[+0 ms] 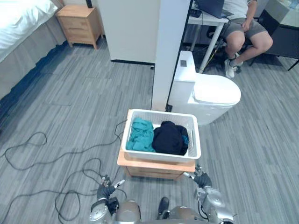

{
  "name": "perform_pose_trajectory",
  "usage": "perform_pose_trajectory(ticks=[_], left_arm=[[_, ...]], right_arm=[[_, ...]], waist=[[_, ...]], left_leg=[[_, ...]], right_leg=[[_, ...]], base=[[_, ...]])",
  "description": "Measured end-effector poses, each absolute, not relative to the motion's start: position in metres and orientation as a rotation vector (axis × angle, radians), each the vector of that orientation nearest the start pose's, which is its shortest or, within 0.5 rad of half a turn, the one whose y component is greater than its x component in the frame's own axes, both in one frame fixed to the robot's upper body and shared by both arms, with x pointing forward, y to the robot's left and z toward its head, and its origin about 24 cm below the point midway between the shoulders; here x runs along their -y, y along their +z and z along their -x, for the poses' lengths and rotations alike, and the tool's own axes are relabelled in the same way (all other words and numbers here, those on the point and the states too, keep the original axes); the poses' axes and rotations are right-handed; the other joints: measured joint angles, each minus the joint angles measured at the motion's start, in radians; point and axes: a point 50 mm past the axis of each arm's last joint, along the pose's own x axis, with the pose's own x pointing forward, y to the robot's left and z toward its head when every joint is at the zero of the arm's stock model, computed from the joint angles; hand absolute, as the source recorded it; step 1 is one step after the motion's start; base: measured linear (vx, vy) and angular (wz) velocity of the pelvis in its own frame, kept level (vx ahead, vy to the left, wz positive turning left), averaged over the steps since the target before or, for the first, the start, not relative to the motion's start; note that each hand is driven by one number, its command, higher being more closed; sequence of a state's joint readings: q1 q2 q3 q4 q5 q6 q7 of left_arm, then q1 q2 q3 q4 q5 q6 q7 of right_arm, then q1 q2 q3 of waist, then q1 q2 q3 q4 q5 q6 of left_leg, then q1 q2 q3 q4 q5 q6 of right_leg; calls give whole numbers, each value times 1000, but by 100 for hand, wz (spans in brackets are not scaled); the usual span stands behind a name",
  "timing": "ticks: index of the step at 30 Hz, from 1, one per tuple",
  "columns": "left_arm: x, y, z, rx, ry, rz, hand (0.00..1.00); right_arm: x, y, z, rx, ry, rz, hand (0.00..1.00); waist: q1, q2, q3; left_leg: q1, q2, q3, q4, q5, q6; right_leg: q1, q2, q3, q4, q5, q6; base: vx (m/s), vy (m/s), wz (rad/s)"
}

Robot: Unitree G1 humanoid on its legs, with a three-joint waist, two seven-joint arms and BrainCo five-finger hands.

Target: Pick up the laundry basket with both hands and put the clothes into the washing machine.

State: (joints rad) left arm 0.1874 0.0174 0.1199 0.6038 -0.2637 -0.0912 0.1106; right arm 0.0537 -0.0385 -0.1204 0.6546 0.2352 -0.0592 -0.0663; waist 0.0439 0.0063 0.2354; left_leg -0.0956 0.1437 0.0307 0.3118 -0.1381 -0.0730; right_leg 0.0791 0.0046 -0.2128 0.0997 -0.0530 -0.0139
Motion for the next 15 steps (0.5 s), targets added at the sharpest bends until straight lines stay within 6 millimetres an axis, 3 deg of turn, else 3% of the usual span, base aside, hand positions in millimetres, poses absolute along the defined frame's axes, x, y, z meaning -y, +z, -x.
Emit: perform_pose_trajectory(ticks=[3,8,15], left_arm=[[-204,-108,-144,-649,394,196,0],[-208,-96,-153,-580,385,184,0],[-215,-81,-164,-508,373,154,0]], right_arm=[[195,-107,-168,-655,-313,-197,0],[198,-94,-178,-583,-321,-160,0],[207,-67,-201,-458,-328,-49,0]], waist=[[-7,-43,-25],[-11,-46,-27],[-32,-47,-30]], left_leg=[[94,-61,32,-150,33,20],[155,-95,79,-226,44,37],[211,-106,116,-292,53,50]], right_leg=[[5,-67,34,-1,-20,34],[21,-96,83,-34,-8,67],[22,-92,134,-52,-1,75]], base=[[177,171,-20],[87,98,-26],[19,21,-21]])
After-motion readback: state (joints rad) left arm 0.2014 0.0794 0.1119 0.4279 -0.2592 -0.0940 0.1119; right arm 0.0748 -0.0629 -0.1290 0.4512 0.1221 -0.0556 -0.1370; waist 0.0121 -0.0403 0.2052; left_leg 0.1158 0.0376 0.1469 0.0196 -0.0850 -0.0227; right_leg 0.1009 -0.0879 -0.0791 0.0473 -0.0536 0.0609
